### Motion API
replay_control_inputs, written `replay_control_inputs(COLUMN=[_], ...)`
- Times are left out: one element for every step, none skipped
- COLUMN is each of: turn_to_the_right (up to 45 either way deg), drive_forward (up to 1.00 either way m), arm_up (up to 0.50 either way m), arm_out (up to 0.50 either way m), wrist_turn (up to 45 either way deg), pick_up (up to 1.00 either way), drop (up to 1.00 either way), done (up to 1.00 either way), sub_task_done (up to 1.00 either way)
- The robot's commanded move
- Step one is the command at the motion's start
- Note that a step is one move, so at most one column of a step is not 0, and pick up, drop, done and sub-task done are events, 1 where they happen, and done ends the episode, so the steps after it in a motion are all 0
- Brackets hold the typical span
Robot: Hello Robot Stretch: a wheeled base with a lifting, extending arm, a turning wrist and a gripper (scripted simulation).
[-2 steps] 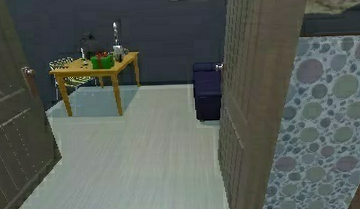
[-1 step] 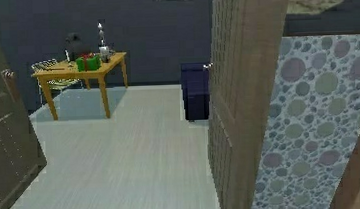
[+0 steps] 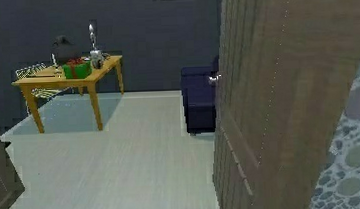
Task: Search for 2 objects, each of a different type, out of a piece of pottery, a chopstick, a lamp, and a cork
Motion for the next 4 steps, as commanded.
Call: replay_control_inputs(turn_to_the_right=[-21.0,-3.0,0.0,0.0], drive_forward=[0.00,0.00,1.00,1.00], arm_up=[0.00,0.00,0.00,0.00], arm_out=[0.00,0.00,0.00,0.00], wrist_turn=[0.0,0.0,0.0,0.0], pick_up=[0.00,0.00,0.00,0.00], drop=[0.00,0.00,0.00,0.00], done=[0.00,0.00,0.00,0.00], sub_task_done=[0.00,0.00,0.00,0.00])
